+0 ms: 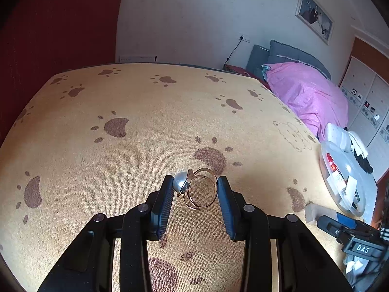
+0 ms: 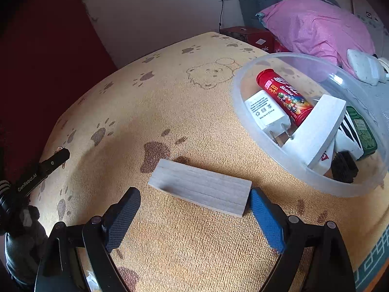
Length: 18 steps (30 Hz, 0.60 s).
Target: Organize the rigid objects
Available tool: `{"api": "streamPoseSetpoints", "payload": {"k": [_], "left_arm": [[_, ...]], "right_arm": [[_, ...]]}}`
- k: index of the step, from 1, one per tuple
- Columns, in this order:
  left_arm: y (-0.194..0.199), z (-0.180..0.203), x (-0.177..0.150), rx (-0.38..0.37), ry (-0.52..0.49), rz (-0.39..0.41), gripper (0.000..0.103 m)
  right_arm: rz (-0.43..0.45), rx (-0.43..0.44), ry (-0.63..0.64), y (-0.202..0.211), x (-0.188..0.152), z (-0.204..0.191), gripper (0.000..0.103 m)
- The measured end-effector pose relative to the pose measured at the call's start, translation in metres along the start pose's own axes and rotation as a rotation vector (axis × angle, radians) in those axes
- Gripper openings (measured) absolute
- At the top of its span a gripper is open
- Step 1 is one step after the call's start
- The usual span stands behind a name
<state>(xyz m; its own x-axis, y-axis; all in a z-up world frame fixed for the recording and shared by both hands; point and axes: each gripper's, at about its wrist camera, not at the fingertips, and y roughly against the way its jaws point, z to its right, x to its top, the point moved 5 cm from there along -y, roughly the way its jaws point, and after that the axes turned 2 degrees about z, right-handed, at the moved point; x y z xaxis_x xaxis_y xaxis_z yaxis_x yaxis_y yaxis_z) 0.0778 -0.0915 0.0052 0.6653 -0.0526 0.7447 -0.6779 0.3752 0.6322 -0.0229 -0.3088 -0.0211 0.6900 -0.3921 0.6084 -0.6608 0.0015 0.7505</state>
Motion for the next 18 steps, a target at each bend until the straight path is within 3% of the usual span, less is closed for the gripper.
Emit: {"api": "streamPoseSetpoints", "payload": {"k": [10, 18], "left_arm": [[-0.003, -0.002, -0.003, -0.002, 0.005, -0.009, 0.038], [-0.003, 0.002, -0.004, 0.010, -0.009, -0.016, 0.038]], "right_arm": [[0.002, -0.097, 0.078, -0.017, 0.010, -0.010, 0.095], [0.054, -0.056, 0.096, -0.001, 0.014, -0.012, 0.095]]}}
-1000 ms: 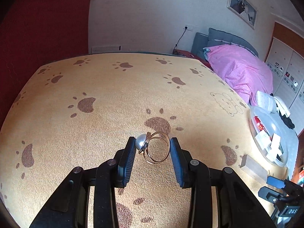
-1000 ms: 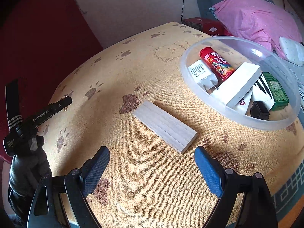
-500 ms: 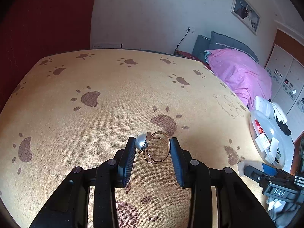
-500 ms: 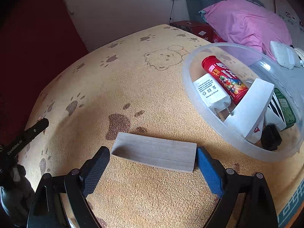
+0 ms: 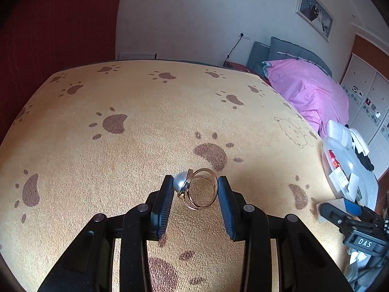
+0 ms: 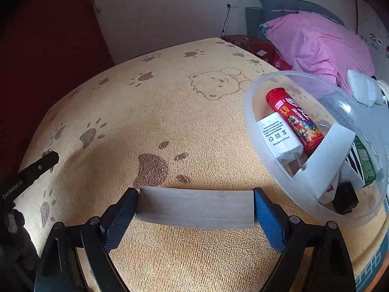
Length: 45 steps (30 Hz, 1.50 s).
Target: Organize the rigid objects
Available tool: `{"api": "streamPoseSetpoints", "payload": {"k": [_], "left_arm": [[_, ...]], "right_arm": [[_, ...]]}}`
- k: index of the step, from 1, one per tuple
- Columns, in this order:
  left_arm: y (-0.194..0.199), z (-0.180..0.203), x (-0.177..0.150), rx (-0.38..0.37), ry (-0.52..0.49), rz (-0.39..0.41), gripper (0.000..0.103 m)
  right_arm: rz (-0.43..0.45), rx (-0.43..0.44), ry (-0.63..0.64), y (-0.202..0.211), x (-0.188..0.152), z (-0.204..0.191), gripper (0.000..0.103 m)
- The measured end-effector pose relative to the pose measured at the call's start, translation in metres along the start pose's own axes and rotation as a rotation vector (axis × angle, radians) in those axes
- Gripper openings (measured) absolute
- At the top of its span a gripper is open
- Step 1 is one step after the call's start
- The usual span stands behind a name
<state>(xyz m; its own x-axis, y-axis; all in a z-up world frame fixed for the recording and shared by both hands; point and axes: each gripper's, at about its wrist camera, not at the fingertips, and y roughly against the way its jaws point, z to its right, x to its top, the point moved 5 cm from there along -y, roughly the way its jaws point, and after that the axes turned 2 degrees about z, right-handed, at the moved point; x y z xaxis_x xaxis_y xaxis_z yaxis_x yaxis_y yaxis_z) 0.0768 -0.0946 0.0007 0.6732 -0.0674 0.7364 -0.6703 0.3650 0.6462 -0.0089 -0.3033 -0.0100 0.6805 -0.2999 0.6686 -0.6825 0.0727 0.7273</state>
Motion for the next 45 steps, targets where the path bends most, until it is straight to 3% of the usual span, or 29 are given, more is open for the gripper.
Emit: {"api": "streamPoseSetpoints", "payload": {"k": [9, 21, 30, 45], "left_arm": [[-0.002, 0.019, 0.001, 0.001, -0.039, -0.012, 0.038], [-0.003, 0.068, 0.005, -0.021, -0.129, -0.017, 0.038], [-0.009, 0.111, 0.002, -0.041, -0.209, -0.033, 0.038], [-0.020, 0.178, -0.003, -0.079, -0.343, -0.053, 0.038]], "right_arm": [[0.130, -0.016, -0.041, 0.033, 0.027, 0.028, 0.095], [0.208, -0.107, -0.139, 0.042, 0.050, 0.099, 0.095], [0.220, -0.141, -0.162, 0.035, 0.063, 0.136, 0.095], [0.187, -0.140, -0.168, 0.022, 0.065, 0.164, 0.095]]}}
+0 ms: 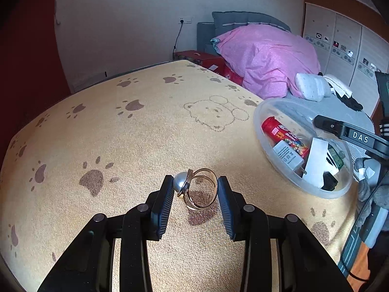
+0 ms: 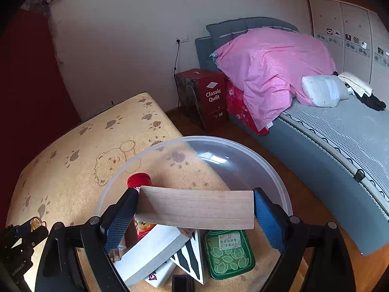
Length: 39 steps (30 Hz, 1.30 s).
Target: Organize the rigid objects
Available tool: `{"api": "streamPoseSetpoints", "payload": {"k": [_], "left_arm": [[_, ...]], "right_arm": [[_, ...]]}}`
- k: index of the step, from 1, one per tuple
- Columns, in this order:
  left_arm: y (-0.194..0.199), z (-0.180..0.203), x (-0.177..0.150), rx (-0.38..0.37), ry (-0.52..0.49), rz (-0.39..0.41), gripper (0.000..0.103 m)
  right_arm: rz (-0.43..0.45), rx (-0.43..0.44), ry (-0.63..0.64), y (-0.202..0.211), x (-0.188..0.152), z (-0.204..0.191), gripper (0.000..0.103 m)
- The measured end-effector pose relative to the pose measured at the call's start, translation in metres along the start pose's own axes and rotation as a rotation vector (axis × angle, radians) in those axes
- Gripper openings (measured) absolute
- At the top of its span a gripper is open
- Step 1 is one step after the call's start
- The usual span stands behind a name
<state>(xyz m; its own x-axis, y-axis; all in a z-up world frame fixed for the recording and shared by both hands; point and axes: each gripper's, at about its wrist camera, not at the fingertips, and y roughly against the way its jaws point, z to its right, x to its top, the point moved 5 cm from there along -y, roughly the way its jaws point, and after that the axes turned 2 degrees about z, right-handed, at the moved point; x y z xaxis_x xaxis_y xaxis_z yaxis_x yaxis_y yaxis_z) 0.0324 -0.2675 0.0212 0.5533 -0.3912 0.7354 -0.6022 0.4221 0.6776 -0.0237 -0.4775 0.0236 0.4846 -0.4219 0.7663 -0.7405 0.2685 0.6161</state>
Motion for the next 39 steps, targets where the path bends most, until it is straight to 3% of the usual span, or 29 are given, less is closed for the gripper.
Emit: {"api": "streamPoseSetpoints", "payload": {"k": [27, 39], "left_arm": [[-0.013, 0.085, 0.030, -0.061, -0.162, 0.023, 0.038], [-0.025, 0.122, 0.048, -0.137, -0.198, 0.042, 0.038]], "right_arm": [[0.035, 0.000, -0.077, 0.017, -0.007, 0.048, 0.095], [0.037, -0.036, -0.092, 0.019, -0.014, 0.066, 0.095]]}}
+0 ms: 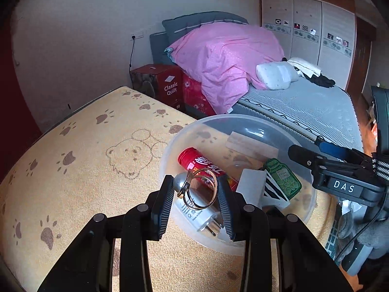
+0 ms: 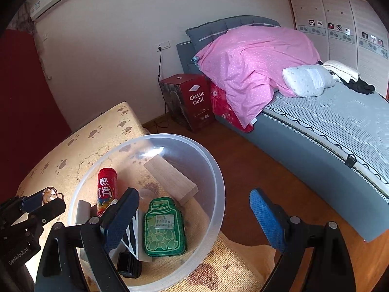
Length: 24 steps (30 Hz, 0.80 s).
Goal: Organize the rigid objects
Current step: 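Lower the gold ring into the bowl and open the left gripper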
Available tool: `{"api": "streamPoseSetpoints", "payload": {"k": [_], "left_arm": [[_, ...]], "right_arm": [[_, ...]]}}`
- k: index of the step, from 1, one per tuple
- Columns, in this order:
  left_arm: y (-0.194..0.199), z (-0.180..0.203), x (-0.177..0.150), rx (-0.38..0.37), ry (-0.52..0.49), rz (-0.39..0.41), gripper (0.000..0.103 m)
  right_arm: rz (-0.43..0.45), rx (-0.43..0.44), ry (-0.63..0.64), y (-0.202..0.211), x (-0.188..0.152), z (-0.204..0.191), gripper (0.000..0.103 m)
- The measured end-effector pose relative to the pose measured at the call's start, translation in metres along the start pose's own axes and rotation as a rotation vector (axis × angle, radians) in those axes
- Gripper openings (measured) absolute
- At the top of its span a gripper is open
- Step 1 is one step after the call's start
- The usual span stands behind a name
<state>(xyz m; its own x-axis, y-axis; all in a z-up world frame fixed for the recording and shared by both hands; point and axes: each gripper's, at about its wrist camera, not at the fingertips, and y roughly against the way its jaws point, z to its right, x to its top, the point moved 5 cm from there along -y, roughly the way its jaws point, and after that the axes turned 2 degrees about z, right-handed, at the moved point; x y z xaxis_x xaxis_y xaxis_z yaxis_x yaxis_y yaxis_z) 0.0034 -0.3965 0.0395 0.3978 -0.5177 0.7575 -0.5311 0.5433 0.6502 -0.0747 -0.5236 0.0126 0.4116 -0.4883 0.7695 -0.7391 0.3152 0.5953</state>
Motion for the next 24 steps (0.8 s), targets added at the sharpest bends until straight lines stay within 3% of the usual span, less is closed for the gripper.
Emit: {"api": "streamPoseSetpoints", "payload": {"k": [9, 24], "left_arm": [[-0.011, 0.012, 0.013, -0.073, 0.014, 0.020, 0.038], [-0.021, 0.014, 0.018, -0.111, 0.037, 0.028, 0.038]], "right_arm": [[0.008, -0.059, 0.025, 0.001, 0.000, 0.004, 0.095], [0.019, -0.100, 0.041, 0.003, 0.000, 0.006, 0.095]]}}
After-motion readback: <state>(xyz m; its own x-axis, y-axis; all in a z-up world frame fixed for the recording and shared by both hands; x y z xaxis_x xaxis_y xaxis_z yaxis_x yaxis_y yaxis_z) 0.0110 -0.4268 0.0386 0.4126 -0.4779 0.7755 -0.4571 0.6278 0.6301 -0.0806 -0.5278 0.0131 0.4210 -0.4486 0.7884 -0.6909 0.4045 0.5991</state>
